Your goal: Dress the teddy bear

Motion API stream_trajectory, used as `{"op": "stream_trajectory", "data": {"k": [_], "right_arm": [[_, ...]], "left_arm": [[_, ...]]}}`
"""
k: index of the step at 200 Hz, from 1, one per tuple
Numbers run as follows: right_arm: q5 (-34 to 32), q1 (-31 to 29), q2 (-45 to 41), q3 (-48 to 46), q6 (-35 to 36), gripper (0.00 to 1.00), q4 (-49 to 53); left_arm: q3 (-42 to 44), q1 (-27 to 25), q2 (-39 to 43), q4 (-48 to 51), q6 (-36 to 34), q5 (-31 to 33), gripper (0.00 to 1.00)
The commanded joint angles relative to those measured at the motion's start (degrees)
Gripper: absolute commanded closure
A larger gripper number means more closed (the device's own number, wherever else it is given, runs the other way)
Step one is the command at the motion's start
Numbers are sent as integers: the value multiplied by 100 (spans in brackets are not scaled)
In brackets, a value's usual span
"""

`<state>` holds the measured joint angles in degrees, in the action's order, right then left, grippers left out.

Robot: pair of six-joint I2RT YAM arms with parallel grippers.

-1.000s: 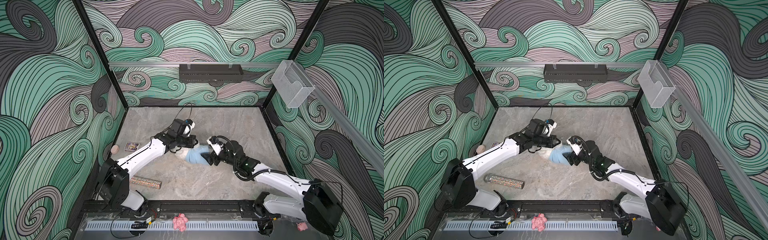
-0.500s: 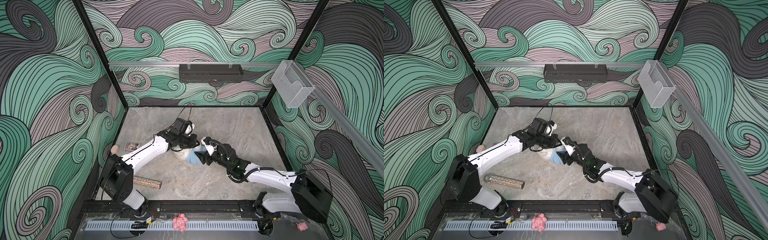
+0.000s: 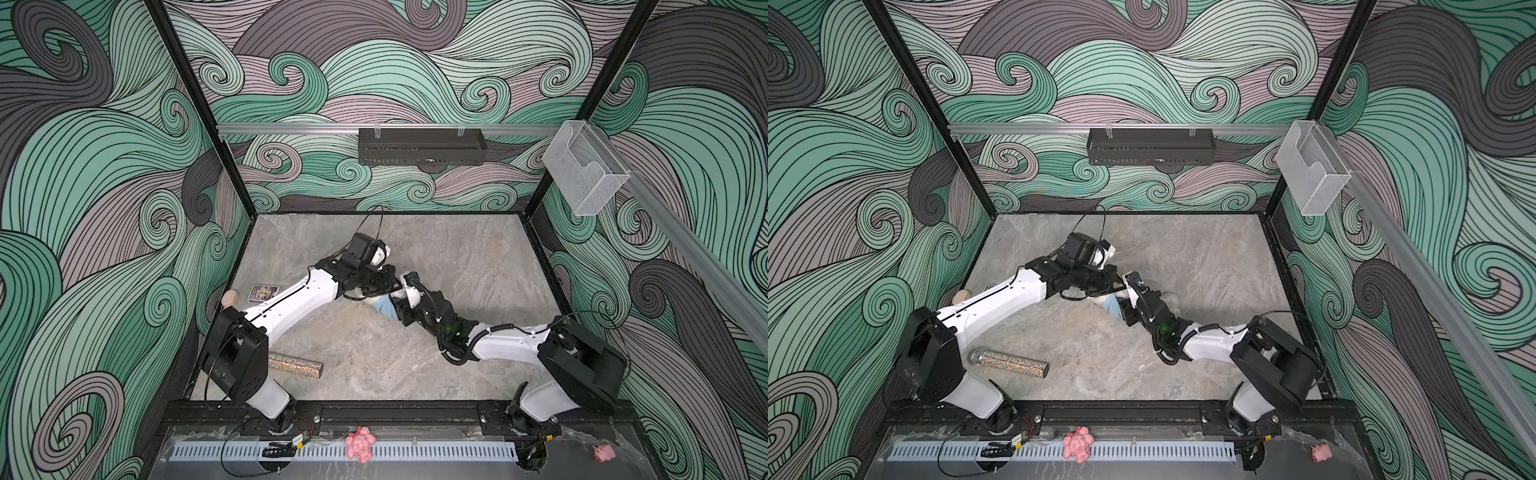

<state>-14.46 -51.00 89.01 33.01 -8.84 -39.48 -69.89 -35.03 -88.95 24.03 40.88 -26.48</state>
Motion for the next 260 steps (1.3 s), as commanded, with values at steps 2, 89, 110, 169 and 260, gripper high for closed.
{"op": "stream_trajectory", "data": {"k": [2, 89, 110, 169, 260], "right_arm": [[-417, 37, 359, -525, -223, 43, 348], [362, 83, -399, -542, 423, 23, 771], [902, 172, -994, -380, 505, 18, 1305], [1374, 746, -2744, -334, 462, 13, 2178], [1660, 1253, -2193, 52, 127, 15, 1998]], "left_arm": [[-532, 81, 357, -217, 282, -623, 100], [-336, 240, 217, -210, -107, -242, 100], [-264, 459, 86, -406, -239, 219, 100], [-967, 759, -327, -448, -775, 856, 100], [1804, 224, 1438, -1266, -677, 245, 57]]}}
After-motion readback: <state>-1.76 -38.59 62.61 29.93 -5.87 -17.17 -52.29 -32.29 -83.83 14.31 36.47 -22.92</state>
